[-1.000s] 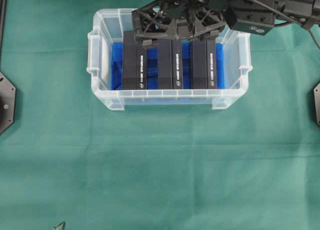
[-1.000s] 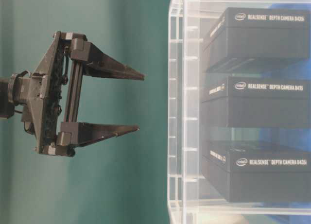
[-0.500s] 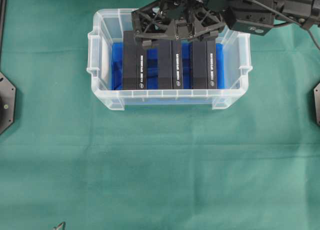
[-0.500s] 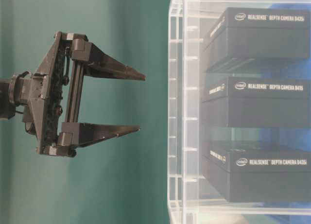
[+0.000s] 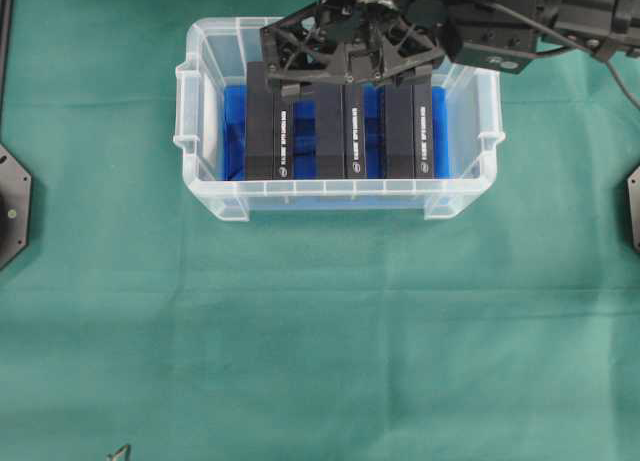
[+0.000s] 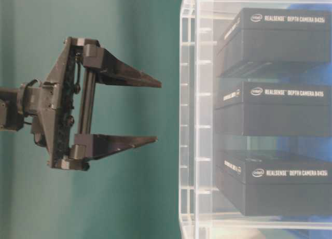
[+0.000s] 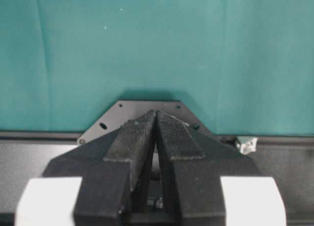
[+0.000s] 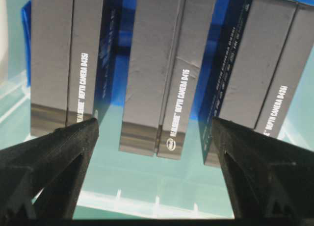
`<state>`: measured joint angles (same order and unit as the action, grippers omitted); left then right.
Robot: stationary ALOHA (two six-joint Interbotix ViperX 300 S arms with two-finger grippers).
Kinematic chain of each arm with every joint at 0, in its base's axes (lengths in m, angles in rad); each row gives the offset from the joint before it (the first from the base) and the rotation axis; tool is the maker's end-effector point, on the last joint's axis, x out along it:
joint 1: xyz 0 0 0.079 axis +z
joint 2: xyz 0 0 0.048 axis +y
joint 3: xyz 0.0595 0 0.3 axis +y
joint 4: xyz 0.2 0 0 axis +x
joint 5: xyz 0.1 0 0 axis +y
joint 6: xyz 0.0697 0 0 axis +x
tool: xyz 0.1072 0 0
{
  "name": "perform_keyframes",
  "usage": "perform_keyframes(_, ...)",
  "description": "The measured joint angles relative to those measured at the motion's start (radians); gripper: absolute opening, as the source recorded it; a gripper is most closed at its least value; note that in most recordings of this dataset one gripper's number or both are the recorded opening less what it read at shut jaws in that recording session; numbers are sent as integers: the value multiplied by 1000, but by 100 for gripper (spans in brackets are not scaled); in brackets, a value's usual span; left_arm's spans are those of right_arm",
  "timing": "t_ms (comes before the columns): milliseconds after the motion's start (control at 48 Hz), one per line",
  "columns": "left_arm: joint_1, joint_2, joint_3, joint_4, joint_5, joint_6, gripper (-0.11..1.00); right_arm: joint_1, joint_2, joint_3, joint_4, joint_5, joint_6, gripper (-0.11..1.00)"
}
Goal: Take the box out of the case with the right arm.
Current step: 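Move the open right gripper over the middle black box in the case, then lower the right gripper around the middle box and close it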
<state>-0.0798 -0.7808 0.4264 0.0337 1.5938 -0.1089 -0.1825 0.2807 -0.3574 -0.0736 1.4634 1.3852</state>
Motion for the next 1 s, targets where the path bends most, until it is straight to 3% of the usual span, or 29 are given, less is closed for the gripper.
perform_keyframes(417, 0, 0, 0, 0, 0, 0, 0, 0, 18, 103, 17, -100, 26, 92)
perform_keyframes(1000, 0, 3, 0, 0, -2, -2, 0, -6, 43, 264, 83, -287, 32, 92)
